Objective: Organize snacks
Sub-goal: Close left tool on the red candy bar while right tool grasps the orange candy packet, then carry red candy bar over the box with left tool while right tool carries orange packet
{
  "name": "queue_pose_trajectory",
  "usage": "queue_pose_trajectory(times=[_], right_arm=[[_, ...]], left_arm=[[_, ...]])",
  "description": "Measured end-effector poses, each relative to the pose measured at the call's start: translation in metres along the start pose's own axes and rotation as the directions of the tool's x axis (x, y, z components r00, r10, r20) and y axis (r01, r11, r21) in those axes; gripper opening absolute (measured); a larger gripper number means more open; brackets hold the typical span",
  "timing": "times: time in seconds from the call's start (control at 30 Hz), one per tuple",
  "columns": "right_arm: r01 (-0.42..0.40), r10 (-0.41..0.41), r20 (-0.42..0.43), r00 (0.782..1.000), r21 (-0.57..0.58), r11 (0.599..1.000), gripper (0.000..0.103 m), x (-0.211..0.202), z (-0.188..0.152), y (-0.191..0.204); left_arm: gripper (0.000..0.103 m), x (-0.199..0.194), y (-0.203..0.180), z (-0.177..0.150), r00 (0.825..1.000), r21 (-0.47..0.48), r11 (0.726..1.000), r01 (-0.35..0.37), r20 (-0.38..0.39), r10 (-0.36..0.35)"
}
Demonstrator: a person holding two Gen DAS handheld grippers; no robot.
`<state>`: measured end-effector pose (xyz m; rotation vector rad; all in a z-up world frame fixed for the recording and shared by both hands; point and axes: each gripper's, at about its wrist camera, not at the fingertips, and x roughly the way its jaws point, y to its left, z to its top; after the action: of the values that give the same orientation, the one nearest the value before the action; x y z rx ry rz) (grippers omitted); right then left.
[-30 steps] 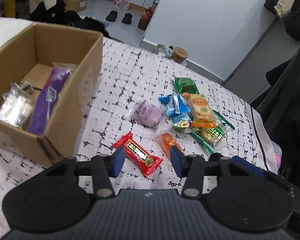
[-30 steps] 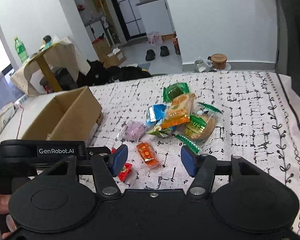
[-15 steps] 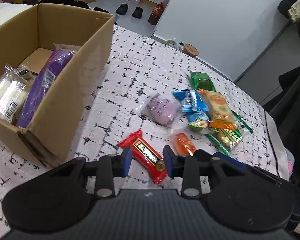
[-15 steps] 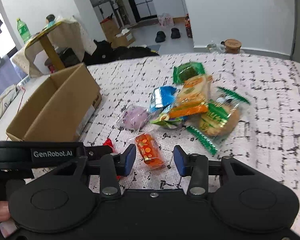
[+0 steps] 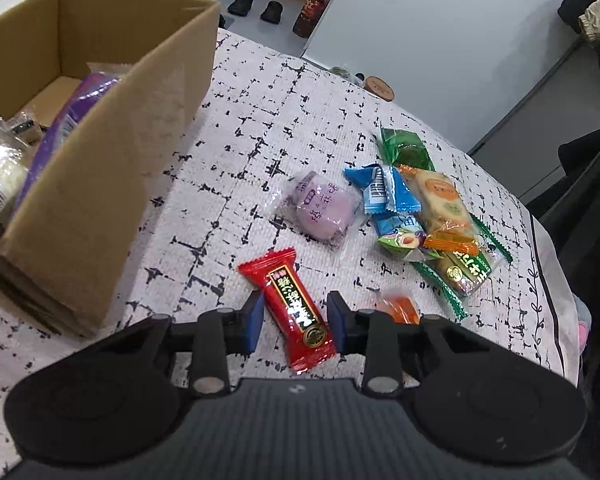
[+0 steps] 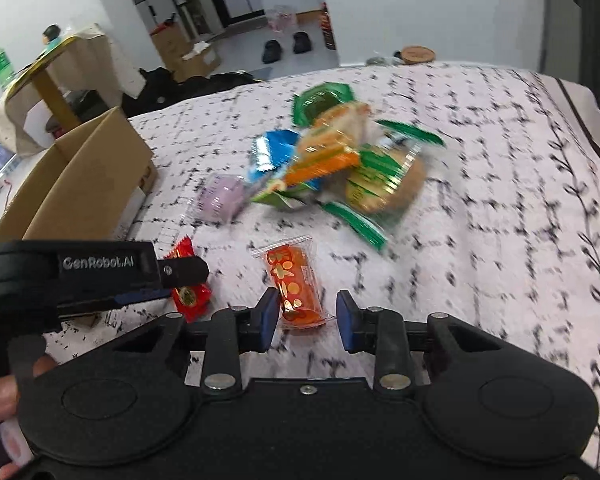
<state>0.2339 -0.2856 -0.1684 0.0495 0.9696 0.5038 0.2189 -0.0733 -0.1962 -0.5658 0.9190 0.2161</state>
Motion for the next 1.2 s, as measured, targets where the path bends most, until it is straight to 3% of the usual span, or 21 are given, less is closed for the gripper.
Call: queue_pose_trajectory(times=[0.2, 0.27, 0.4, 0.53, 0.6, 0.7, 1.2], right_arm=[[0.007, -0.007, 0.004, 1.000, 0.033, 0.999, 0.033, -0.001, -0.002, -0.003], [0.005, -0.006, 0.008, 1.000, 0.039, 0.999, 0.033, 0.001, 0.001, -0.002], [0.001, -0.002, 0.018, 1.000, 0.022, 1.000, 0.034, 0.005, 0.003, 0.003], [0.009, -0.009, 0.011, 1.000, 0.006, 1.000, 0.035, 0.012, 0.004, 0.008], [0.025, -0.025, 0.019, 0.999, 0.025, 0.999, 0.024, 0.012, 0.005, 0.007], [0.035, -0.036, 0.031, 0.999, 0.043, 0.998, 0.019, 0.010, 0.007, 0.010], [-0.043, 0.035, 0.165, 0.986, 0.042, 0.998, 0.018, -0.028, 0.037, 0.045]], left_arm=[[0.033, 0.008, -0.007, 0.002, 1.000, 0.066, 0.998, -0.016, 0.006, 0.015], [0.022, 0.010, -0.011, 0.001, 0.999, 0.096, 0.995, -0.039, 0.008, 0.038], [0.018, 0.010, -0.015, -0.004, 0.997, 0.179, 0.981, -0.074, 0.012, 0.073], [0.018, 0.004, -0.011, -0.002, 0.998, 0.177, 0.982, -0.060, 0.001, 0.060], [0.018, -0.002, -0.010, 0.000, 0.998, 0.182, 0.982, -0.055, 0.006, 0.055], [0.018, -0.012, -0.011, 0.002, 0.999, 0.196, 0.980, -0.039, 0.016, 0.036], [0.018, -0.062, -0.006, 0.029, 0.996, 0.193, 0.981, 0.001, 0.085, -0.018]])
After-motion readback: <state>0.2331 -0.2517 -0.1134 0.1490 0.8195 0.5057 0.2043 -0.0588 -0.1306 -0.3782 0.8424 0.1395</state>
